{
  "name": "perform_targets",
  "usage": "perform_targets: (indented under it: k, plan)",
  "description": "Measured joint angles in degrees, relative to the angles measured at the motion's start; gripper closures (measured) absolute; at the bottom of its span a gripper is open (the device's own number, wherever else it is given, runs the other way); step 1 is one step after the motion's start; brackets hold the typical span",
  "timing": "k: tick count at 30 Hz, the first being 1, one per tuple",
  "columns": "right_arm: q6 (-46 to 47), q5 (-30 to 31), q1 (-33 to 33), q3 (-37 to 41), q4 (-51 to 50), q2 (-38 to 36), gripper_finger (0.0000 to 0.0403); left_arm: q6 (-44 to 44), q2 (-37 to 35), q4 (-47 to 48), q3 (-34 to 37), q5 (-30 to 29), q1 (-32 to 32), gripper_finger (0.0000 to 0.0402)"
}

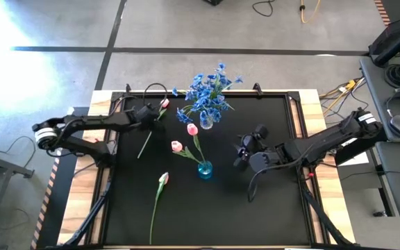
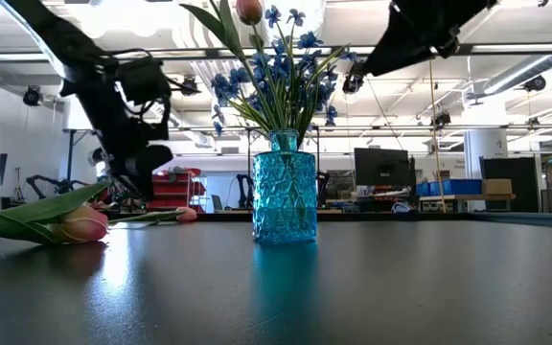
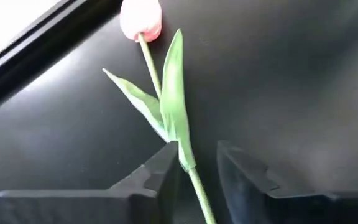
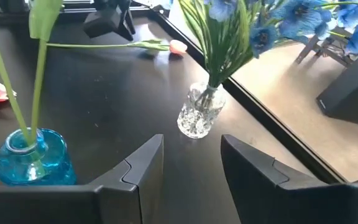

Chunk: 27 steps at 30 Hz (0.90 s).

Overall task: Sort flowers into vase by color
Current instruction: Put the top pink tulip into the blue vase

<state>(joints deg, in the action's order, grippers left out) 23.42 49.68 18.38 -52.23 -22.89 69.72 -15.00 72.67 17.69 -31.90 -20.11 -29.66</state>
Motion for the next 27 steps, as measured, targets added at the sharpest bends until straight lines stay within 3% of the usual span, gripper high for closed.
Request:
perform_targets:
  k: [9, 14, 18, 25, 27]
  plan:
    - [-0.46, -0.62, -0.03, 3.28, 1.02, -2.39, 0.0250, -3.79, 8.69, 0.26, -3.04, 1.95, -6.63, 0.0220]
    - [-0.60, -0.63, -0.03, 3.56, 0.96, -2.69, 0.0250, -3.06, 12.43, 0.15, -3.98, 3.14, -6.92, 0.0207]
    - [-0.92, -0.64, -0.03, 3.56, 0.87, -2.72, 0.0250, -2.85, 13.46, -0.08, -4.43, 3.33, -6.88, 0.0242]
    - [-0.98, -0.64, -0.03, 3.65, 0.64, -2.62, 0.0250, 0.82, 12.47, 0.43, -4.00, 3.42, -6.83, 0.0383]
    - [-1.05, -0.64, -0.03, 3.71, 0.60, -2.59, 0.0251, 2.48, 10.80, 1.34, -3.75, 2.92, -6.61, 0.0390]
